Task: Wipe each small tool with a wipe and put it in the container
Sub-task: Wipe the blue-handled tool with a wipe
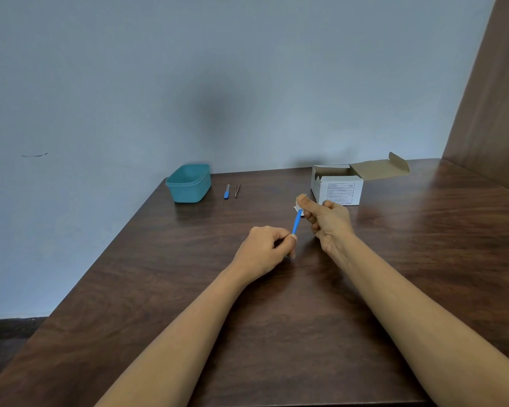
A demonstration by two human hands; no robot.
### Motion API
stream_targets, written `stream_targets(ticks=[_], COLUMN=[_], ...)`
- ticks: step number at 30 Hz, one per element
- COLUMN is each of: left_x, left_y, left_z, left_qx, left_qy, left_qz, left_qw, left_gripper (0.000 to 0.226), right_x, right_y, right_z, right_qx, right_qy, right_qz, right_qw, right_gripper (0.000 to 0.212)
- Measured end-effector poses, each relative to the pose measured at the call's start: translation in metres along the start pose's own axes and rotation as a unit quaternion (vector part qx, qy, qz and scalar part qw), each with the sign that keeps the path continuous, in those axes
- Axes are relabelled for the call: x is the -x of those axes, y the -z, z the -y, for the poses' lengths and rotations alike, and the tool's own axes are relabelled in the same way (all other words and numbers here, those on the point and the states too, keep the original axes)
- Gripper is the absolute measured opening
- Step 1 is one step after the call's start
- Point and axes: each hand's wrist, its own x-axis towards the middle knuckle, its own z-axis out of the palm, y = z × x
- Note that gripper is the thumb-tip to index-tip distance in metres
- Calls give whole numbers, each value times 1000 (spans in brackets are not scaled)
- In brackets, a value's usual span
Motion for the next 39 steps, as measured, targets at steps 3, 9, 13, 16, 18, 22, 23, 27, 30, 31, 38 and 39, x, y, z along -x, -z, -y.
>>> stream_targets(ticks=[3,9,13,16,18,22,23,27,30,31,38,39], left_x=[0,0,0,0,0,1,1,1,2,2,-2,-4], left_y=[1,1,-1,2,3,5,5,9,14,16,39,45], left_z=[0,1,1,0,0,1,2,7,13,15,29,30], left_qx=[2,-5,-14,-12,-10,-11,-12,-20,-20,-19,-19,-33], left_qy=[0,-4,-4,-2,2,9,11,18,25,33,123,134], left_qz=[2,16,30,39,43,48,47,44,23,11,-158,-170], left_qw=[1000,1000,999,999,999,999,999,999,999,999,979,976], left_gripper=[36,37,37,37,36,36,37,38,40,40,42,42], right_x=[-2,-4,-6,-9,-10,-8,-6,-8,-8,-7,9,10], right_y=[-1,2,6,8,7,4,4,5,7,6,-7,-9], right_z=[0,4,6,6,5,3,3,1,1,0,-13,-14], right_qx=[21,12,10,25,38,51,41,-56,-95,-99,-75,-66], right_qy=[15,4,1,24,40,75,78,75,77,79,121,127], right_qz=[16,25,8,18,33,45,42,4,-28,-29,27,38], right_qw=[1000,1000,1000,999,998,995,995,996,992,992,989,989], right_gripper=[47,48,57,53,42,34,34,33,27,27,24,24])
